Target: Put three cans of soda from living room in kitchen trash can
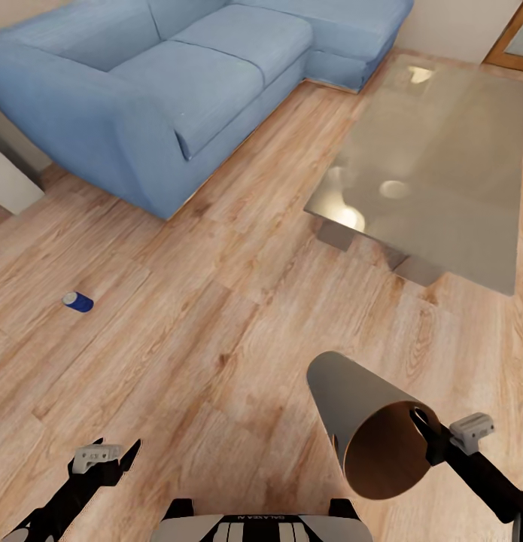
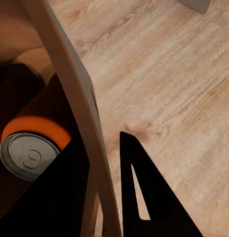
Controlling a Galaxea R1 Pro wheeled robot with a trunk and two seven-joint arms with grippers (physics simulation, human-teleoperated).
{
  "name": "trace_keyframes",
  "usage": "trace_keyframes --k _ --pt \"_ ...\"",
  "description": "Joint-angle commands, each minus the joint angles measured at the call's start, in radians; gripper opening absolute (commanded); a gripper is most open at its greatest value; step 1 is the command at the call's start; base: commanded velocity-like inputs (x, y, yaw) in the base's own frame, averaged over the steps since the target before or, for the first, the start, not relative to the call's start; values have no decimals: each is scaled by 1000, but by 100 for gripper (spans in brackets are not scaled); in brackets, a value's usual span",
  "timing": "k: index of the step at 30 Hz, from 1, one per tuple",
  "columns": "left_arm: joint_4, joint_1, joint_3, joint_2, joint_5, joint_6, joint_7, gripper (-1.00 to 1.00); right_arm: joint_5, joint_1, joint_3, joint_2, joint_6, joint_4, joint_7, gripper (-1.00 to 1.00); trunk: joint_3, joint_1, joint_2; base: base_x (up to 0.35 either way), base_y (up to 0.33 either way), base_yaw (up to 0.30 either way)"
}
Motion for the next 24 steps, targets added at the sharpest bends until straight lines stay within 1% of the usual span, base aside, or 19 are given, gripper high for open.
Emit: trace_keyframes --k 1,2,4,6,7,10,11,14,15,17,22,24 --pt "0 0 0 0 0 0 0 100 -3 0 0 -1 3 0 11 -100 0 0 0 0 320 0" --pt "0 0 0 0 0 0 0 100 -3 0 0 -3 3 0 14 -100 0 0 0 0 320 0" --pt "-1 0 0 0 1 0 0 100 -3 0 -1 -10 3 0 40 -100 0 0 0 0 320 0" --pt "-1 0 0 0 2 0 0 100 -3 0 -3 -18 3 -1 79 -100 0 0 0 0 319 0" --pt "0 0 0 0 2 0 0 100 -4 0 -5 -30 3 -1 129 -100 0 0 0 0 319 0" --pt "0 0 0 0 2 -2 0 100 -7 0 -6 -63 3 -1 209 -100 0 0 0 0 319 0" --pt "0 0 0 0 2 -3 0 100 -8 0 -7 -88 3 -1 264 -100 0 0 0 0 319 0" --pt "0 0 0 0 2 -4 0 100 -10 0 -8 -123 4 0 345 -100 0 0 0 0 319 0" --pt "-1 0 0 0 3 -3 -1 100 -11 0 -9 -139 4 0 396 -100 0 0 0 0 319 0" --pt "-1 0 0 1 5 -1 -4 100 -11 0 -9 -152 5 0 448 -100 0 0 0 0 319 0" --pt "-1 0 3 1 7 3 -29 100 -13 0 -9 -196 7 -2 450 -100 0 0 0 0 319 0" --pt "-1 0 4 1 6 4 -37 100 -36 -1 -2 -216 37 -8 450 -100 0 0 0 0 319 0"
